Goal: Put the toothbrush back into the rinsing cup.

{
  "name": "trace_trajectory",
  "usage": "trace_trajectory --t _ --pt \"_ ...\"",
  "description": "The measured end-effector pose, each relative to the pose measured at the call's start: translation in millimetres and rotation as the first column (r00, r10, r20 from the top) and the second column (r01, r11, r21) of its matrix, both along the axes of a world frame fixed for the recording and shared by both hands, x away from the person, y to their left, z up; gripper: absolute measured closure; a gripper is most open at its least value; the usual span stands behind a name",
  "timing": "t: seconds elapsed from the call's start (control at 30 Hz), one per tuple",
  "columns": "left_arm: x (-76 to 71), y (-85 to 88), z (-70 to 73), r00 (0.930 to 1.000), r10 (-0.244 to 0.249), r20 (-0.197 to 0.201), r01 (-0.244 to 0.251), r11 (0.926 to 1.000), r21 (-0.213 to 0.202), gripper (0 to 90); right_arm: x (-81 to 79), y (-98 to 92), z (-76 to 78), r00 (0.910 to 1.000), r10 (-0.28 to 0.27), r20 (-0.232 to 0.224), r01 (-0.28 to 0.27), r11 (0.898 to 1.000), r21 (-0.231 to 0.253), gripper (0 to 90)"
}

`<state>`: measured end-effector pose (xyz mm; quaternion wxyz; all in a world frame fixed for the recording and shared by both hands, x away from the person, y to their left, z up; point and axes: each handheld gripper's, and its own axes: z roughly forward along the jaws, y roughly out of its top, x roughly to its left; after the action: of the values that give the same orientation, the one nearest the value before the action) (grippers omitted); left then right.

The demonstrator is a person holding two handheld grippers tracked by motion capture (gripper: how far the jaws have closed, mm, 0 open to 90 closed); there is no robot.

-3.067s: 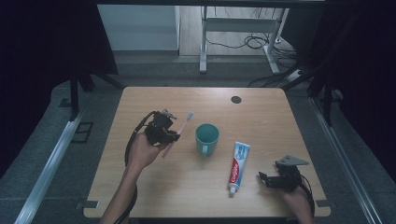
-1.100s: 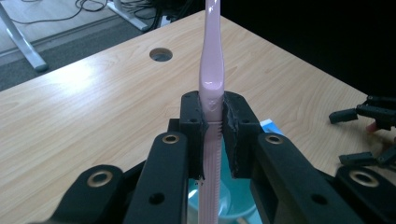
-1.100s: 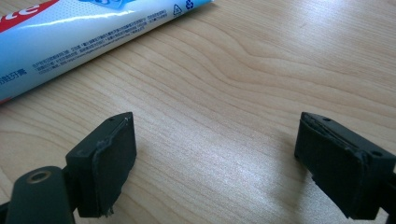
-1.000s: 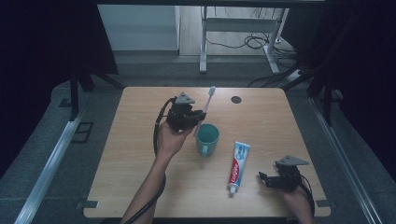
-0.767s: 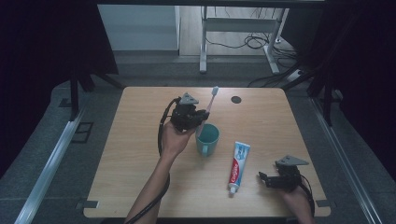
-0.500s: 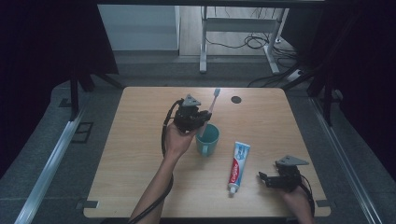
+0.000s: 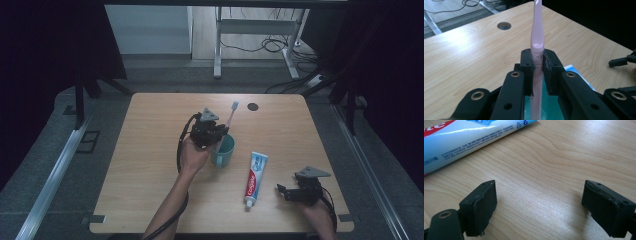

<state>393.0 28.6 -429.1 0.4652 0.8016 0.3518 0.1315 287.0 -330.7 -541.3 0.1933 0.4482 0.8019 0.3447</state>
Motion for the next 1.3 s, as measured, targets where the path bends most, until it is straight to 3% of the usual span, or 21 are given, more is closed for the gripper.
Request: trace_trajectory --t 0.43,0.8,1.3 --pt "-3.5 -1.6 -18.3 0.9996 0.01 -0.026 -0.01 1.0 0.001 79.2 0.1 0.0 -0.1 1.0 0.001 0.002 -0.001 1.0 0.0 12.2" --pt "-4.0 -8.5 -31.2 0.9986 0.009 -0.051 -0.007 0.9994 0.035 79.1 -0.1 0.1 0.0 1.0 0.0 -0.001 0.0 1.0 0.0 12.2" --pt "-2.5 -14.8 -37.2 0.9969 0.011 -0.078 -0.003 0.9951 0.099 78.5 0.0 0.0 0.0 1.0 0.0 0.0 0.0 1.0 0.0 12.2"
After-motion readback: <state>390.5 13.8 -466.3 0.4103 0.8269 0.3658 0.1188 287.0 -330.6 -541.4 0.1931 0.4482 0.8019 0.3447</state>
